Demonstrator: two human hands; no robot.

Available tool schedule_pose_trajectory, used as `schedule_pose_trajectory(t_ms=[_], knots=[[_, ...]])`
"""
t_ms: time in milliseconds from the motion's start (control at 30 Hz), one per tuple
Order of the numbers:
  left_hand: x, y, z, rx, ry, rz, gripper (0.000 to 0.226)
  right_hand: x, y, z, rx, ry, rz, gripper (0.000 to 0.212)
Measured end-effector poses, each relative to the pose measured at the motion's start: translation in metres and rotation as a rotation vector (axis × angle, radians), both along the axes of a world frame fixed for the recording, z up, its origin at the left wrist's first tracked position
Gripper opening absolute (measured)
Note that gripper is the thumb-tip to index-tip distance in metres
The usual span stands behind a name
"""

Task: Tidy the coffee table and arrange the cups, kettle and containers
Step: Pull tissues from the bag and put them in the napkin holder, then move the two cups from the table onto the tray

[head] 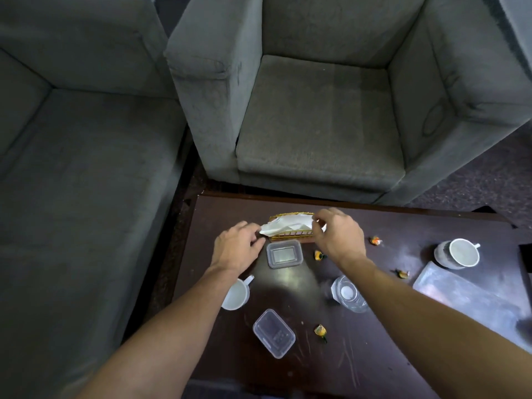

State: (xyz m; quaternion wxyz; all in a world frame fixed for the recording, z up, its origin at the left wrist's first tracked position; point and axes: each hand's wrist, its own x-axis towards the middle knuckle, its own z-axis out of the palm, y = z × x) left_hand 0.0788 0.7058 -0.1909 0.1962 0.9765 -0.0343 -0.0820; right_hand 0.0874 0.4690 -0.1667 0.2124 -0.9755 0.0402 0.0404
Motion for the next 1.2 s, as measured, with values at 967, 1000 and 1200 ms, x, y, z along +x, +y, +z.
schedule_pose_trajectory(t_ms=[967,1000,1200], knots=[[-0.201,-0.035,-0.038,-0.052,-0.048,0.180,0.020,-0.209,0.011,-0.065,-0.115,0.375,-0.102,0.024],[-0.198,-0.034,-0.036,-0.080,-0.083,0.218,0.017,-0.210,0.013,-0.064,-0.102,0.372,-0.096,0.024],[-0.181,-0.018,-0.025,-0.148,-0.167,0.500,0.028,-0.205,0.044,-0.048,0.047,0.331,-0.082,0.022]])
